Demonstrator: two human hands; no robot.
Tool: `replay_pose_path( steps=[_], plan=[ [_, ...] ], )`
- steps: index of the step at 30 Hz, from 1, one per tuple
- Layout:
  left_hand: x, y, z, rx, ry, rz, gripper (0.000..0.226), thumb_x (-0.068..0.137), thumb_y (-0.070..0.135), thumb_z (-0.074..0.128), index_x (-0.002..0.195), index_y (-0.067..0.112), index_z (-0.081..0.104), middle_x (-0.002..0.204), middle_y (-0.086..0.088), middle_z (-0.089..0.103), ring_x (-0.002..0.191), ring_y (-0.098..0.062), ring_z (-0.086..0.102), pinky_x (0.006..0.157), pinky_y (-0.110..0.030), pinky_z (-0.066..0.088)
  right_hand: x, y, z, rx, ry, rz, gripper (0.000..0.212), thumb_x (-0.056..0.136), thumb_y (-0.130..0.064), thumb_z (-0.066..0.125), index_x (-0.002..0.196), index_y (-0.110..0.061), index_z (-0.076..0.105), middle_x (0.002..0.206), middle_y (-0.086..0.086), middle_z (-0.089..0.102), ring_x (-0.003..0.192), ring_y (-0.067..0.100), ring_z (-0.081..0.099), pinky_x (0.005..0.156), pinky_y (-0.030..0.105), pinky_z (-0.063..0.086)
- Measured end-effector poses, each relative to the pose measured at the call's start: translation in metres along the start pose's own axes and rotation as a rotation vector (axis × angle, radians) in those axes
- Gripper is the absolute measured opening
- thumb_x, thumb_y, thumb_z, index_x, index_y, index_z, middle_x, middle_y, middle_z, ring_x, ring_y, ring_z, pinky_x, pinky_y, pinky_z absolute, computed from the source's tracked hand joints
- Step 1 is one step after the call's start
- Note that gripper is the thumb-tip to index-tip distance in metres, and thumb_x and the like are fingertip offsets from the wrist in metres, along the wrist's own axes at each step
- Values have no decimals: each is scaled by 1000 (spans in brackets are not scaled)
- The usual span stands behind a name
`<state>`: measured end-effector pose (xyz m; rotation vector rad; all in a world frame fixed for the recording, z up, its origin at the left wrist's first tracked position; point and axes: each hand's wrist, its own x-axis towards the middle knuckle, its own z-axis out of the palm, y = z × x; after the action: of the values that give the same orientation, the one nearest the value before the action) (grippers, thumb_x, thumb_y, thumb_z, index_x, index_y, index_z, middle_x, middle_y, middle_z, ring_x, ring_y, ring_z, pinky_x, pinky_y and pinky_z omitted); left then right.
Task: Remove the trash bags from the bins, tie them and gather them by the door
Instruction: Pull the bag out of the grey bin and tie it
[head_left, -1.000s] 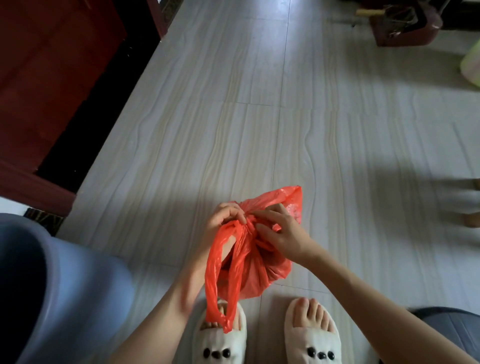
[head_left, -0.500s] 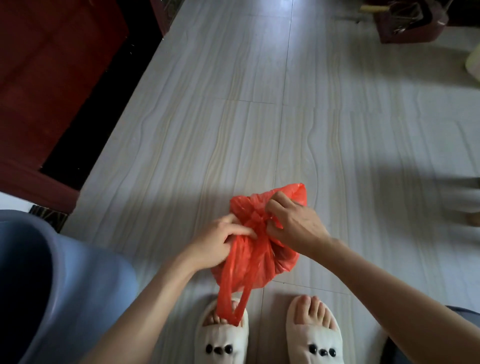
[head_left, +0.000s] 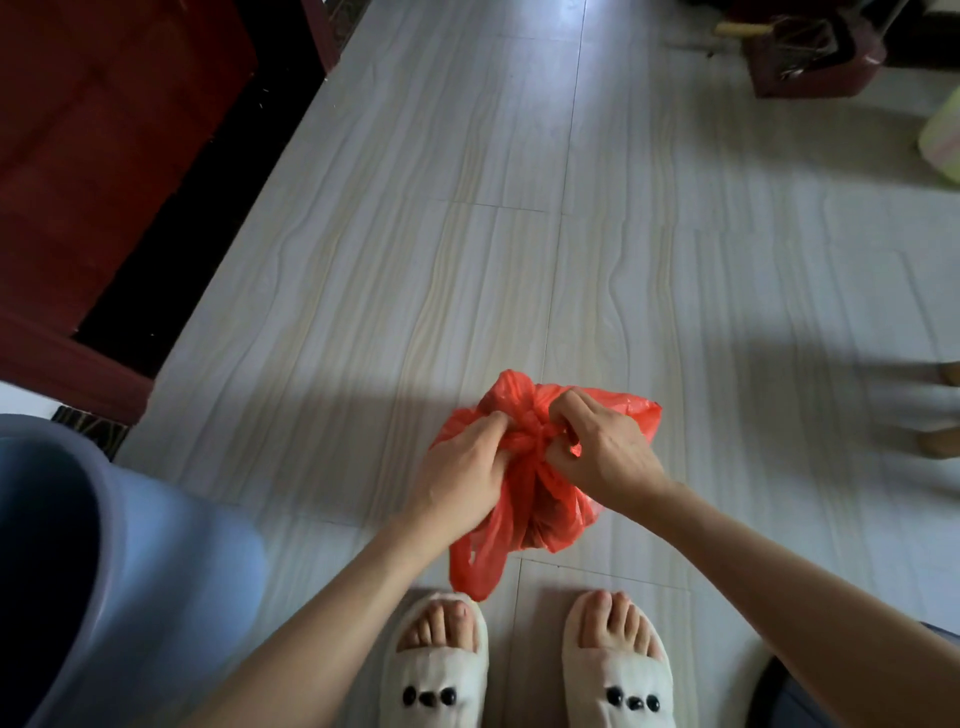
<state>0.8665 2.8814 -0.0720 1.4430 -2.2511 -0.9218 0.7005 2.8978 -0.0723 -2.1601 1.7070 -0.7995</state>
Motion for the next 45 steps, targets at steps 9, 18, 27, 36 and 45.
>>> replay_pose_path(
  steps=[9, 18, 27, 36, 45],
  plan=[
    [-1, -14, -17, 719, 214, 300, 21, 71, 19, 41, 78, 23, 60, 68, 6, 59, 63, -15, 62, 33, -24, 36, 7, 27, -10, -351, -86, -407, 10, 67, -4, 51, 75, -6, 58, 56, 3, 53, 48, 24, 51, 36, 32, 41],
    [-24, -59, 1, 657, 231, 448, 15, 73, 15, 47, 85, 25, 48, 59, 3, 55, 52, -15, 59, 33, -26, 37, -29, 56, -11, -350, -206, -472, 12, 84, -1, 38, 78, -10, 43, 61, 4, 51, 51, 23, 47, 41, 31, 42],
    [-12, -64, 7, 630, 225, 369, 23, 69, 10, 55, 82, 23, 67, 72, 5, 63, 69, -19, 60, 58, -31, 38, -30, 57, -17, -219, -338, -273, 12, 83, -9, 39, 89, -11, 49, 73, 6, 58, 60, 25, 54, 45, 35, 50],
    [17, -77, 12, 532, 178, 231, 23, 77, 22, 50, 93, 24, 66, 86, 4, 64, 84, -19, 58, 73, -34, 34, -6, 41, 29, -301, -423, -301, 38, 79, -28, 46, 115, -18, 48, 90, 6, 67, 68, 23, 63, 45, 29, 52],
    [32, 46, -95, 430, -13, -31, 48, 76, 23, 39, 119, 9, 55, 114, -11, 62, 111, -31, 56, 93, -48, 47, 54, -48, -83, -34, -538, 246, 53, 72, -27, 46, 122, -9, 49, 103, 15, 59, 96, 34, 58, 63, 44, 53]
  ],
)
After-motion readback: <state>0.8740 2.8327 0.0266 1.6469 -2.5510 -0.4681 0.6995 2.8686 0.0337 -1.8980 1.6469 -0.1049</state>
